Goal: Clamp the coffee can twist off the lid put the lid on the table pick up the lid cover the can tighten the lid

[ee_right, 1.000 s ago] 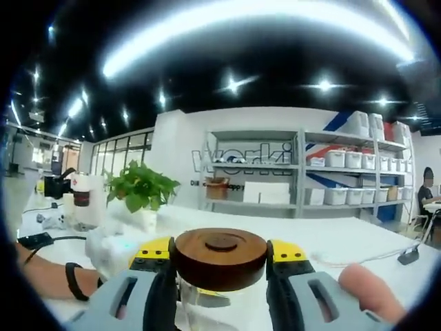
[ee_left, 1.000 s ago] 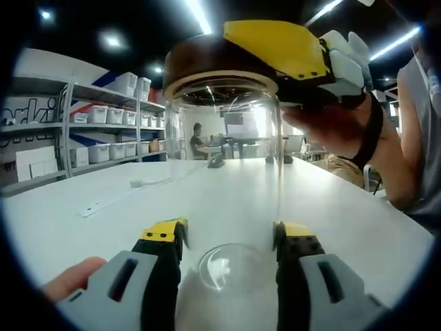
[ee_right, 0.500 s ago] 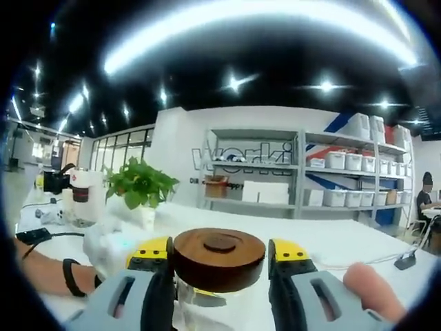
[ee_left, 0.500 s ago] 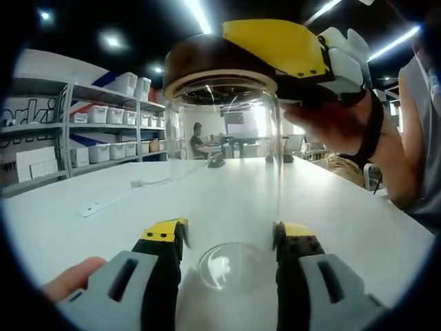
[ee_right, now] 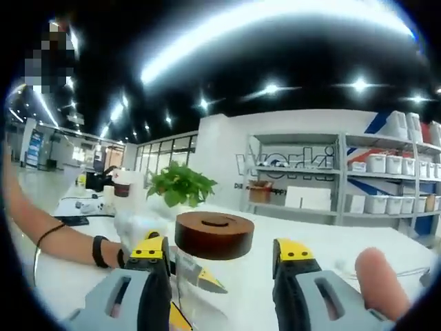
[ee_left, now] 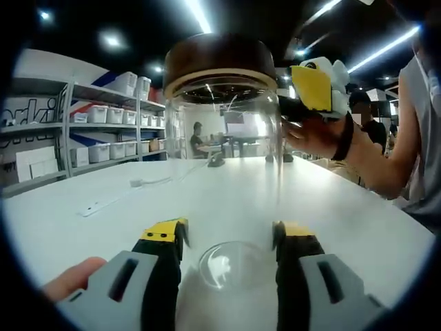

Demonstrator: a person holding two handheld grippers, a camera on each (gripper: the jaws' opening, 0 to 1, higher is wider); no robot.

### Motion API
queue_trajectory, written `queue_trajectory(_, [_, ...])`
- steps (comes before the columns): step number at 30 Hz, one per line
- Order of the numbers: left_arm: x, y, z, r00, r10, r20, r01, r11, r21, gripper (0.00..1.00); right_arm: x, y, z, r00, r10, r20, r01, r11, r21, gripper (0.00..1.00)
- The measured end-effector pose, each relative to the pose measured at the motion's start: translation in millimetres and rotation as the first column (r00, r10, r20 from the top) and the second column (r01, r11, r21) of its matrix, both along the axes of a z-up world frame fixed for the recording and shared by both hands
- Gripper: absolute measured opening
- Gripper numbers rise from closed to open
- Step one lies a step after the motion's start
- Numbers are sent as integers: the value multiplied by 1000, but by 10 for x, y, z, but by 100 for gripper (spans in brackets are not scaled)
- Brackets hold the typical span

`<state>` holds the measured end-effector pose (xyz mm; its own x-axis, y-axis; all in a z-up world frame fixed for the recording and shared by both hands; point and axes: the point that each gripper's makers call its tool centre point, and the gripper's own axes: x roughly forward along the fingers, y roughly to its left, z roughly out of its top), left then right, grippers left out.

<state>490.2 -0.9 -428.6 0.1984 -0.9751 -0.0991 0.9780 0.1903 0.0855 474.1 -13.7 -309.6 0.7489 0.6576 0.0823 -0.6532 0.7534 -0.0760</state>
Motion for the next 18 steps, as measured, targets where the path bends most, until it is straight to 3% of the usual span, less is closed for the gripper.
queue_trajectory(3, [-1,2,-2,1000,0,1,0,1000,1,44,-20,40,20,983,178,-45,-177,983,39,53])
queue_trajectory(5, [-3,1,-4,1000,-3,1,3,1000,2,44,-23,76,22,956,290,-47,-289,957,29,55])
queue_trajectory(7, [-6,1,-5,1000,-3,2,3,1000,2,44,68,44,-4,945,321,-67,-320,947,25,55])
queue_trajectory(8, [-5,2,-7,1000,-1,3,1,1000,3,44,79,47,-37,925,374,-70,-375,927,0,54])
queue_trajectory(10, [-7,2,-8,1000,-3,3,3,1000,3,44,134,29,-84,905,415,-95,-417,909,-5,54])
queue_trajectory(13, [-9,2,-8,1000,-3,3,3,1000,4,44,161,60,-88,889,450,-82,-453,891,-22,53])
queue_trajectory(17, [-12,2,-8,1000,-5,4,5,1000,5,44,64,157,3,852,518,-73,-516,855,46,54])
queue_trajectory(18, [-13,1,-8,1000,-6,4,6,1000,5,44,67,165,6,852,519,-72,-518,855,40,54])
